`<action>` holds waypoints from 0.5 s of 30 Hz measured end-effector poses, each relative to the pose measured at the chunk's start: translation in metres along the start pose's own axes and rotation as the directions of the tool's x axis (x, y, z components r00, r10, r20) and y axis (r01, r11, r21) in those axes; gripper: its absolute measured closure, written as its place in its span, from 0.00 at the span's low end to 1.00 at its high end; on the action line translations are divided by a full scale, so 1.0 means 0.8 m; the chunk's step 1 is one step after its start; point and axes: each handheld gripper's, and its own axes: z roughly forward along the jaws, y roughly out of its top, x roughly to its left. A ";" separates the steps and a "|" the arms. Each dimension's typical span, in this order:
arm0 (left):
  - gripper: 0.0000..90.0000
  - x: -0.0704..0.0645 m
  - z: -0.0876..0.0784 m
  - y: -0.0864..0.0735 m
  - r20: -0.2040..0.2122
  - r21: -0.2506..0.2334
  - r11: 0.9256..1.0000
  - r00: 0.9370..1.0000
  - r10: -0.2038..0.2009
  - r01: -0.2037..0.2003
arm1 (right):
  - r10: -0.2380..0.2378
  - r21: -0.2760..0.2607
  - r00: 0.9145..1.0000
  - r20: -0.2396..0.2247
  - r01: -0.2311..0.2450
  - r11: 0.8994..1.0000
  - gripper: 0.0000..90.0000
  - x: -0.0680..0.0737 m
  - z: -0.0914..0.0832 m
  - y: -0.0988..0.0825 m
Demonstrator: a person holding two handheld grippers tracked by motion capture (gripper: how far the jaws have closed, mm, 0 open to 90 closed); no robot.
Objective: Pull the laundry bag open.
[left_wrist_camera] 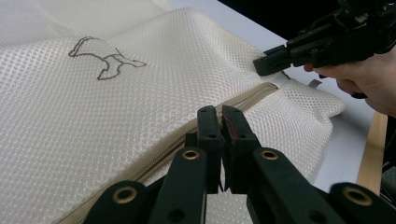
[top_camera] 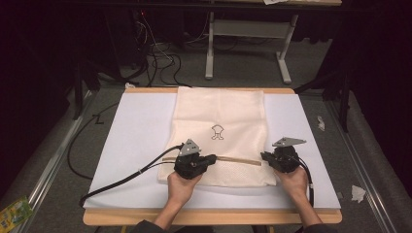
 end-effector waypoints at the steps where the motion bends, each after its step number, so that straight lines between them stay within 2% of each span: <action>1: 0.97 0.000 -0.001 0.000 0.001 0.000 1.000 1.000 0.001 -0.001 | 0.001 -0.003 1.000 0.000 -0.001 1.000 0.98 0.000 -0.001 0.000; 9: 0.97 0.008 -0.009 -0.003 -0.007 -0.008 1.000 1.000 -0.021 0.021 | 0.005 -0.006 1.000 -0.004 -0.005 1.000 0.98 -0.002 0.000 0.000; 15: 0.97 0.010 -0.016 0.000 -0.020 -0.014 1.000 1.000 -0.014 0.013 | 0.009 -0.005 1.000 -0.002 -0.009 1.000 0.98 -0.002 0.001 -0.001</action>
